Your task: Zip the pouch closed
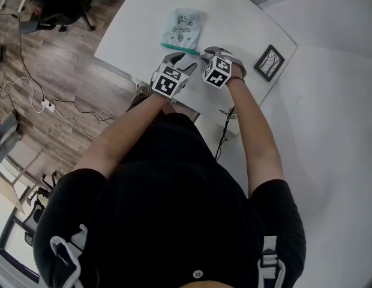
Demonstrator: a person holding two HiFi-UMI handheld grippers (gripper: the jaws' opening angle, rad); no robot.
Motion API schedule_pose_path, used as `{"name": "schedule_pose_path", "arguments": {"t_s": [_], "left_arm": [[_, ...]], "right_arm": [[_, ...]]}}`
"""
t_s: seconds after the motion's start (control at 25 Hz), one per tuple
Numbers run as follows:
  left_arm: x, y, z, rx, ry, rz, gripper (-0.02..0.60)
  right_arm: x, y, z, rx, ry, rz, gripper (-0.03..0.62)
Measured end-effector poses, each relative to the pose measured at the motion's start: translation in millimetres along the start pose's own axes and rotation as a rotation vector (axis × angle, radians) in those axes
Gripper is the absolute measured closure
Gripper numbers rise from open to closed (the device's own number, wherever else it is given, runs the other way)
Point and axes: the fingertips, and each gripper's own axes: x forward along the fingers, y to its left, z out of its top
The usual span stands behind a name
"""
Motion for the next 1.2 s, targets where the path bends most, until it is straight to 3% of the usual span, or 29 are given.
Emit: {"name": "schedule_pose_path", "arguments": {"t_s": [0.24,0.6,1.04,1.2], "left_arm": [[6,-1,-12,-0.002,0.034,-0.013,0.360],[6,3,-28,0.002,0.051,-0.009,0.364],[5,15,-44,0.014,0.081,0.007,0.393],[3,17,-47,0.008,0.076,0.007,0.439]], "right_arm": [[11,4,1,-0.048,0.032,0.007,0.559],[-1,13,24,0.129,-0.024,0.083,0.569],[-20,34,59,0.234,-0.095,0.151,0.569],[-22,41,64,0.248,-0.103,0.167,0.571]]}}
